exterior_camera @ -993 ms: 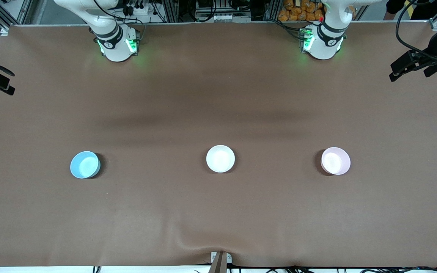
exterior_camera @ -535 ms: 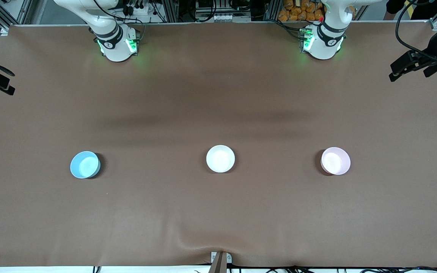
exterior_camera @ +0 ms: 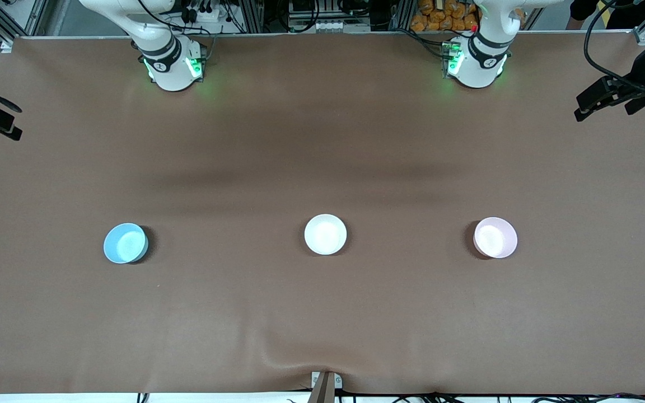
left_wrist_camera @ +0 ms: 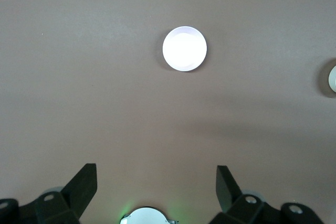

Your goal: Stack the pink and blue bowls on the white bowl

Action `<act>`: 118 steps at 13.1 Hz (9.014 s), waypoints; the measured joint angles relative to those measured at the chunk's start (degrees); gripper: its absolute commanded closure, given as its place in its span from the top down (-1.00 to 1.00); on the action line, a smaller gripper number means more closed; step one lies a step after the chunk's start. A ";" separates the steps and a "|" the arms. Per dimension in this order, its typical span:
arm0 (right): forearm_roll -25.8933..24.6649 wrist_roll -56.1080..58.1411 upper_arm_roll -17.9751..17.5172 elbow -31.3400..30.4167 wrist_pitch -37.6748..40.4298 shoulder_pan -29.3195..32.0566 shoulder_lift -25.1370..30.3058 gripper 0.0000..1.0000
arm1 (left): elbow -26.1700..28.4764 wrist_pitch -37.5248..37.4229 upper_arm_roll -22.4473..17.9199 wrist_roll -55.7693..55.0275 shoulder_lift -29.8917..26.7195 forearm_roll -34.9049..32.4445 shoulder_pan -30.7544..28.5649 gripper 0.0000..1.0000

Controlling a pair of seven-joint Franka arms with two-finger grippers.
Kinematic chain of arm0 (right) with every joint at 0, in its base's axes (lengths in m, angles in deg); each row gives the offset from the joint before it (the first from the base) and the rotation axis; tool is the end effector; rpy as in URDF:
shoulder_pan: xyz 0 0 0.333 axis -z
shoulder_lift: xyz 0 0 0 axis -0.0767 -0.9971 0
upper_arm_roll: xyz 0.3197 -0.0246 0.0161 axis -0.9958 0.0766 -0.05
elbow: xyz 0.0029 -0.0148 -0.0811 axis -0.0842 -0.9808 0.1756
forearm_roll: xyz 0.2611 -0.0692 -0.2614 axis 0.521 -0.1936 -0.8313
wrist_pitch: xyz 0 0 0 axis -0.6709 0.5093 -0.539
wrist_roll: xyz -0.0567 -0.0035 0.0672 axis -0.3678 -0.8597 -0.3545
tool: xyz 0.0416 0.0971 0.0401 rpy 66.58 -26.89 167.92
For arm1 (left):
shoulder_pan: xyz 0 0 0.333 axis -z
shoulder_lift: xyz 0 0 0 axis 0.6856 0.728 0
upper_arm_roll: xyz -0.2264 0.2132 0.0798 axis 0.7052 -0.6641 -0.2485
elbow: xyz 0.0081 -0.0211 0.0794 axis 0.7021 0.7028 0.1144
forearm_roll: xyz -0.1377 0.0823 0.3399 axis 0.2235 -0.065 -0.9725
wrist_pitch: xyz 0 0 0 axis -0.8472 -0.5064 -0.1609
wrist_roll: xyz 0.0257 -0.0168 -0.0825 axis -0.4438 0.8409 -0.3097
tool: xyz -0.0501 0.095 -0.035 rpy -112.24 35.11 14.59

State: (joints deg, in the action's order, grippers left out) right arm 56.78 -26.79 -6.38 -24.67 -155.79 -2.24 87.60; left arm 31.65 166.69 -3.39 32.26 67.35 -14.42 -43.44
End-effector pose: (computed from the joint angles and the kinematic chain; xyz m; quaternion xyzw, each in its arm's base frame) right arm 0.5158 -0.0551 0.6526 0.9978 -0.0602 -0.0291 0.0045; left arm 0.4810 -0.0293 0.6473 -0.9976 -0.0662 0.0165 0.0076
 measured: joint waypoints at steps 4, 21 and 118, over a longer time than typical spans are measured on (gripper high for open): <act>0.00 0.00 -0.09 0.00 0.27 0.00 0.00 1.00 | 0.06 0.11 -0.01 0.00 0.45 0.00 -0.01 1.00; 0.00 0.01 -1.69 0.00 6.05 0.03 0.00 1.00 | 3.95 6.35 -0.12 0.00 2.94 0.00 -1.17 1.00; -4.69 11.29 -6.27 -4.28 -34.01 7.25 -39.87 1.00 | -2.31 56.89 16.87 -55.04 48.65 -14.28 22.79 -1.00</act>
State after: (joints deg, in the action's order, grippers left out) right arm 52.09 -15.49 -12.66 -28.95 -189.80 5.01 47.73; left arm 29.34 223.58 13.48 -22.78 115.99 -28.70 -20.65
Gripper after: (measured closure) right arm 0.000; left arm 0.974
